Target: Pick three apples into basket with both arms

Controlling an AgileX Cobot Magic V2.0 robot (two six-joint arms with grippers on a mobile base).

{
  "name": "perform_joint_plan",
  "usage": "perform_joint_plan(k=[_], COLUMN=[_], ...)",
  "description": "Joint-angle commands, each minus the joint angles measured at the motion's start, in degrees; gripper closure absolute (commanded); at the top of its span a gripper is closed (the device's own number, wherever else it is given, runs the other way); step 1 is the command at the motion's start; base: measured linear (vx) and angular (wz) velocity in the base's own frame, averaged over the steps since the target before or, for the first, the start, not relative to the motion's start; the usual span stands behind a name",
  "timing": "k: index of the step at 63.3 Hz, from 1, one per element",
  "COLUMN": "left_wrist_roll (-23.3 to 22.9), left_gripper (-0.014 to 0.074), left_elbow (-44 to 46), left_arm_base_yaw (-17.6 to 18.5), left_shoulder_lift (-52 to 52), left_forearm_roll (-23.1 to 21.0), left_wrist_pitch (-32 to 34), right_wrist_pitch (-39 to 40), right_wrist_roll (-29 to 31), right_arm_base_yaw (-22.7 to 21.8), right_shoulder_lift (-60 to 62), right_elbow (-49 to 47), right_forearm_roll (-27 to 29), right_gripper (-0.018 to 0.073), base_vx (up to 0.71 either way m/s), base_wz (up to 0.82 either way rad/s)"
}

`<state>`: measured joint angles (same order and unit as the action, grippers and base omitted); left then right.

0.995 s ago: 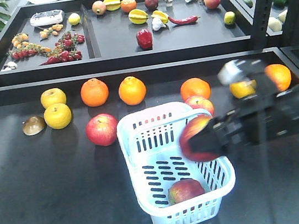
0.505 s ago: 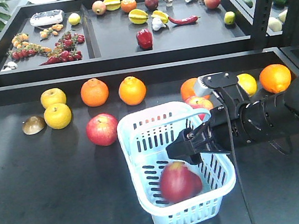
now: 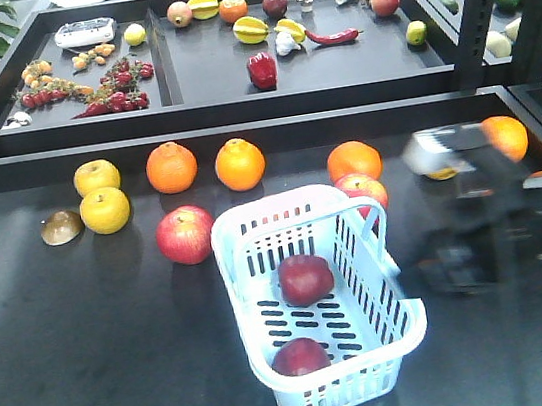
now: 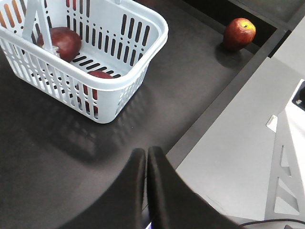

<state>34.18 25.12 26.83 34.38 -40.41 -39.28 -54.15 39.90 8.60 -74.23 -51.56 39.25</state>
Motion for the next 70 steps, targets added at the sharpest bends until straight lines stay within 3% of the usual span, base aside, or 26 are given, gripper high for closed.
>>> perform_joint_plan(k=[1, 11, 17, 27, 38, 46, 59, 64, 70], left_wrist_roll=[-0.1, -0.1, -0.1, -0.1, -0.1, -0.2, -0.2, -0.2, -0.2], left_gripper=[0.0602, 0.0602, 0.0602, 0.0602, 0.0602, 0.0602, 0.0602, 0.0602, 0.0602], left_elbow=[1.3, 1.3, 1.3, 1.3, 1.3, 1.3, 1.3, 1.3, 1.3], left_arm_base_yaw=[0.2, 0.2, 0.2, 0.2, 0.2, 0.2, 0.2, 0.2, 0.2], left_shoulder_lift=[0.0, 0.0, 0.0, 0.0, 0.0, 0.0, 0.0, 0.0, 0.0], left_forearm_roll=[-1.8, -1.8, -1.8, -1.9, -1.9, -1.9, -1.9, -1.9, -1.9], left_wrist_pitch=[2.6, 2.6, 2.7, 3.0, 3.0, 3.0, 3.0, 2.9, 2.9], right_wrist_pitch=[-2.2, -2.9, -3.9, -2.5, -7.0, -8.0, -6.6, -6.1, -5.5], right_wrist_roll=[-7.8, -24.2, -30.9, -36.5, -35.7, -35.7, -39.4, -41.0, -42.4], right_arm_base_yaw=[-6.0, -17.8, -23.9, -30.6, -32.1, -32.1, -32.1, -32.1, -32.1], right_shoulder_lift=[5.6, 9.4, 9.3, 6.9, 1.0, -3.4, -9.4, -11.3, -13.4], right_elbow=[-1.5, -1.3, -1.3, -1.3, -1.3, -1.3, -1.3, -1.3, -1.3], right_forearm_roll=[-10.5, -32.3, -40.3, -41.8, -43.2, -43.6, -46.3, -49.3, -52.2], right_gripper=[0.0571, 0.0568, 0.0568, 0.0561, 0.0491, 0.0335, -0.0002, -0.0078, -0.0101], base_vx=[0.0, 0.0, 0.0, 0.0, 0.0, 0.0, 0.0, 0.0, 0.0], base_wz=[0.0, 0.0, 0.0, 0.0, 0.0, 0.0, 0.0, 0.0, 0.0])
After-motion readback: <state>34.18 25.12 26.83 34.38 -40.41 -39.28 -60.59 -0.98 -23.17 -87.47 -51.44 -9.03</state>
